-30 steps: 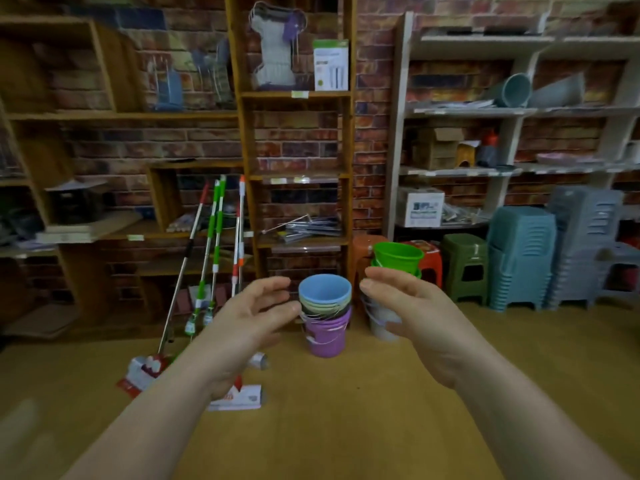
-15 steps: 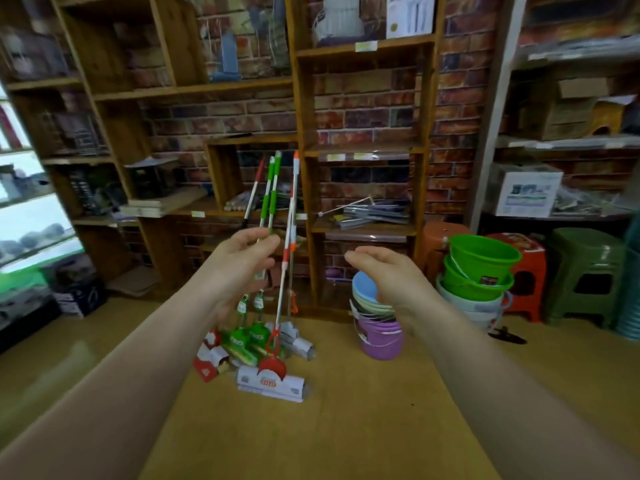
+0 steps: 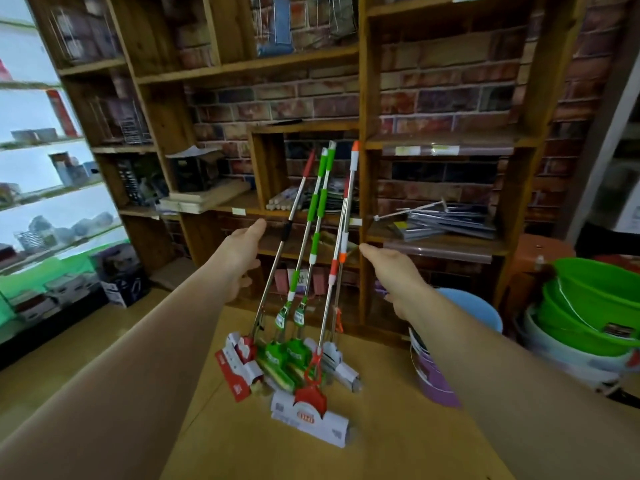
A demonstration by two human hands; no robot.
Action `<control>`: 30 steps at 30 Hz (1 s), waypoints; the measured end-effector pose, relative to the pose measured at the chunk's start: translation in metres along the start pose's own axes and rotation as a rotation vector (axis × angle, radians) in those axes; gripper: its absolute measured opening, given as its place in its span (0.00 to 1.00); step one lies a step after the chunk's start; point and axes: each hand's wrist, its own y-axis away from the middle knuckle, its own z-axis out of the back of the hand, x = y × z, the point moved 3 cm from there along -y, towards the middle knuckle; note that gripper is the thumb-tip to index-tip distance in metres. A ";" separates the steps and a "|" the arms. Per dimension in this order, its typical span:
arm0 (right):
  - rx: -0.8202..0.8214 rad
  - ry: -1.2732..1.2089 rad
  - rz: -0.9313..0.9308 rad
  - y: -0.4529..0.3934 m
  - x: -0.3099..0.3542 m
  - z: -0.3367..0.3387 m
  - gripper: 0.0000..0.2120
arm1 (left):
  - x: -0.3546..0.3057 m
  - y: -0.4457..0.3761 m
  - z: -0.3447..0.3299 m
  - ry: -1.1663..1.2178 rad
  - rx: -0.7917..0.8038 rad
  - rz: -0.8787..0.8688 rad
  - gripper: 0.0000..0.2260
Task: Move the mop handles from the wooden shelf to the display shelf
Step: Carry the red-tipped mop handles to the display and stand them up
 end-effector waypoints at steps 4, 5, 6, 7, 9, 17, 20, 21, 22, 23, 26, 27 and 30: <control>-0.013 0.018 0.003 -0.069 0.008 -0.025 0.19 | -0.003 -0.084 -0.001 0.005 -0.024 0.037 0.24; -0.021 0.017 -0.008 -0.085 0.009 -0.030 0.19 | -0.002 -0.102 -0.004 0.004 -0.023 0.050 0.24; -0.027 0.017 -0.019 -0.102 0.008 -0.034 0.19 | -0.001 -0.119 -0.008 -0.001 -0.014 0.063 0.24; -0.032 0.015 -0.030 -0.118 0.007 -0.039 0.20 | 0.000 -0.136 -0.012 -0.007 -0.003 0.072 0.24; -0.030 0.007 -0.049 -0.153 0.004 -0.051 0.21 | 0.006 -0.171 -0.020 -0.017 0.012 0.082 0.24; 0.042 -0.017 -0.103 -0.313 0.003 -0.128 0.24 | 0.028 -0.320 -0.025 -0.036 -0.065 0.145 0.25; 0.089 -0.021 -0.129 -0.366 0.013 -0.161 0.24 | 0.033 -0.372 -0.022 -0.025 -0.077 0.189 0.25; 0.098 -0.014 -0.137 -0.383 0.017 -0.172 0.23 | 0.036 -0.388 -0.019 -0.016 -0.081 0.198 0.25; 0.099 -0.002 -0.142 -0.397 0.020 -0.180 0.23 | 0.039 -0.401 -0.017 -0.009 -0.077 0.205 0.25; 0.101 0.013 -0.147 -0.412 0.024 -0.191 0.23 | 0.041 -0.417 -0.014 -0.006 -0.071 0.213 0.25; 0.084 0.035 -0.157 -0.450 0.032 -0.220 0.23 | 0.049 -0.462 -0.003 0.005 -0.050 0.224 0.25; 0.069 0.028 -0.162 -0.463 0.034 -0.231 0.24 | 0.052 -0.479 0.000 0.016 -0.041 0.230 0.26; 0.015 0.004 -0.174 -0.498 0.039 -0.261 0.25 | 0.059 -0.534 0.008 0.007 0.042 0.234 0.24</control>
